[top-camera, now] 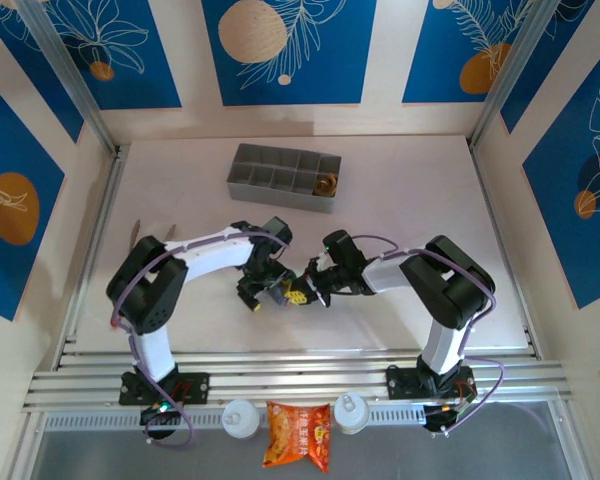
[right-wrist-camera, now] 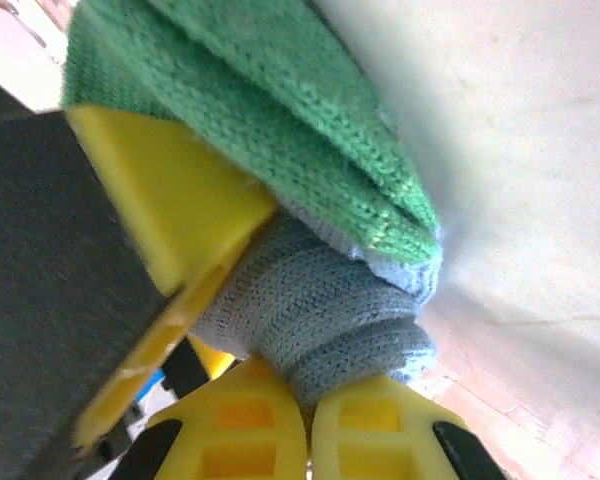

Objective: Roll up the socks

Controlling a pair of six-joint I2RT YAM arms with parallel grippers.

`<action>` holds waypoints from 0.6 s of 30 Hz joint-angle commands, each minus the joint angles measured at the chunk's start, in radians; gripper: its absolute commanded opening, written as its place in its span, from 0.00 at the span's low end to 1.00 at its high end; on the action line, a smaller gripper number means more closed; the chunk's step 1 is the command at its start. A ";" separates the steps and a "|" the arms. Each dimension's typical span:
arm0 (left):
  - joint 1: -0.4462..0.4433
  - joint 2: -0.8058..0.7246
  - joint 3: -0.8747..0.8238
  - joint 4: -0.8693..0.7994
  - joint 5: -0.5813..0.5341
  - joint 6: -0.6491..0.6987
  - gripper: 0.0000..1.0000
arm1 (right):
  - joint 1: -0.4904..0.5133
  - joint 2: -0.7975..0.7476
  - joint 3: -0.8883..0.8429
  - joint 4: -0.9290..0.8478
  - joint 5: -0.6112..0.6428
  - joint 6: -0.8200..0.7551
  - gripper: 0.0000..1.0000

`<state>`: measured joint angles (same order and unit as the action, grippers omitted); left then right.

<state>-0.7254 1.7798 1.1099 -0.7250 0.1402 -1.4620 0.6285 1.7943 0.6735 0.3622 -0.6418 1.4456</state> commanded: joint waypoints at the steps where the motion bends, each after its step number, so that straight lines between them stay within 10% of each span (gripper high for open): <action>1: 0.018 -0.096 -0.095 0.131 -0.021 0.047 0.91 | -0.061 0.129 -0.071 -0.185 0.022 0.050 0.00; 18: 0.014 -0.339 -0.439 0.650 -0.020 -0.049 0.83 | -0.090 0.207 -0.040 -0.277 -0.029 0.025 0.00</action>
<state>-0.7109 1.4479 0.6876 -0.1539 0.1188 -1.4830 0.5529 1.8740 0.6930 0.4252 -0.8169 1.3788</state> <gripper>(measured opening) 0.854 0.045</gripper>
